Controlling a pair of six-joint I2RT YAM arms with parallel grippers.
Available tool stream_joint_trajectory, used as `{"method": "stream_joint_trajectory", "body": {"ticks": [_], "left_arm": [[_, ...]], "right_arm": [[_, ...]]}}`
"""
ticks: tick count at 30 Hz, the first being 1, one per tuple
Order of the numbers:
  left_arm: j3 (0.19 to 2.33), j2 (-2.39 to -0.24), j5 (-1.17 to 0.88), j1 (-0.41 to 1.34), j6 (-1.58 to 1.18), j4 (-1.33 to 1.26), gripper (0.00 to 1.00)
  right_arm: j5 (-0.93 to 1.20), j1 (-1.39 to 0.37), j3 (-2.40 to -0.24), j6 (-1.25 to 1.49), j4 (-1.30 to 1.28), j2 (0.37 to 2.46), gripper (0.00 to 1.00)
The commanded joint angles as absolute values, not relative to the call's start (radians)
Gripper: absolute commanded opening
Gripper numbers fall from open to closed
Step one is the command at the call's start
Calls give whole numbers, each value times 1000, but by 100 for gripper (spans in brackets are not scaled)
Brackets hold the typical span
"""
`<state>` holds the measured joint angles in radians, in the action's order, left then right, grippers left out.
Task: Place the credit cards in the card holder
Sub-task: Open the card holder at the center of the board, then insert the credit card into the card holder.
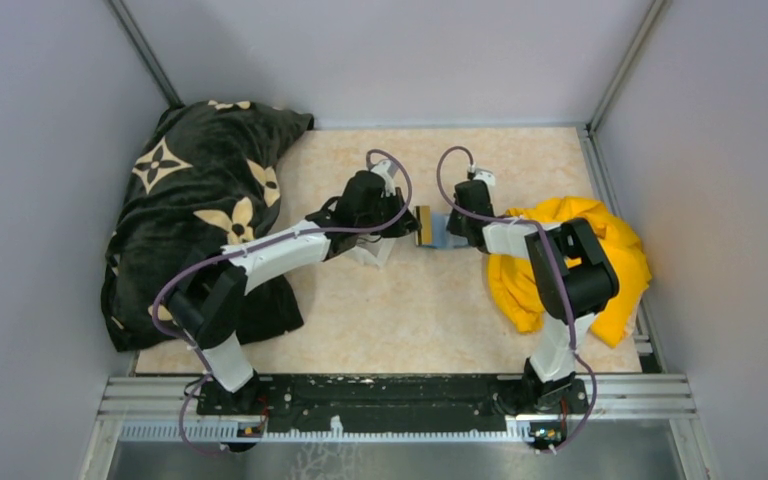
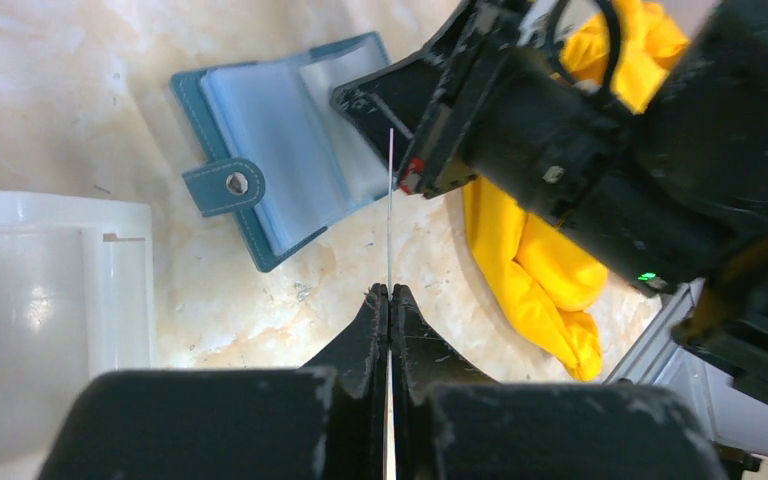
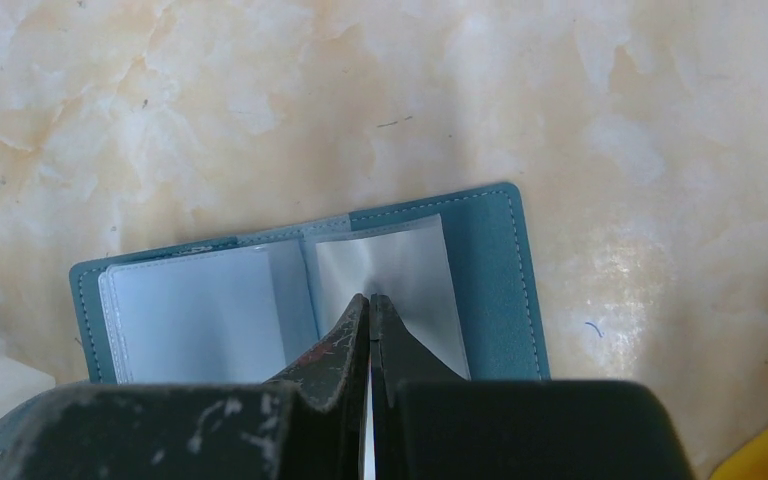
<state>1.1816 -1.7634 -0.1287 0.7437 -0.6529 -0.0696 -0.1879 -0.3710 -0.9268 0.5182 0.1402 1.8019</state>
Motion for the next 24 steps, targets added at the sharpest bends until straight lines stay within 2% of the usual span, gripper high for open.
{"method": "stream_joint_trajectory", "body": {"ticks": [1,14,24], "left_arm": [[1190,-1692,-96,741,-619,-46,0],[1137,-1893,-228,710,-737,-310,0],[1099,-1973,-237,690,-803,-410,0]], "right_arm": [[-120,-391,-915,480,5,1876,0],[-21,-410,-914,492,29,1863,0],[-2,-412,-870,515,50,1823,0]]}}
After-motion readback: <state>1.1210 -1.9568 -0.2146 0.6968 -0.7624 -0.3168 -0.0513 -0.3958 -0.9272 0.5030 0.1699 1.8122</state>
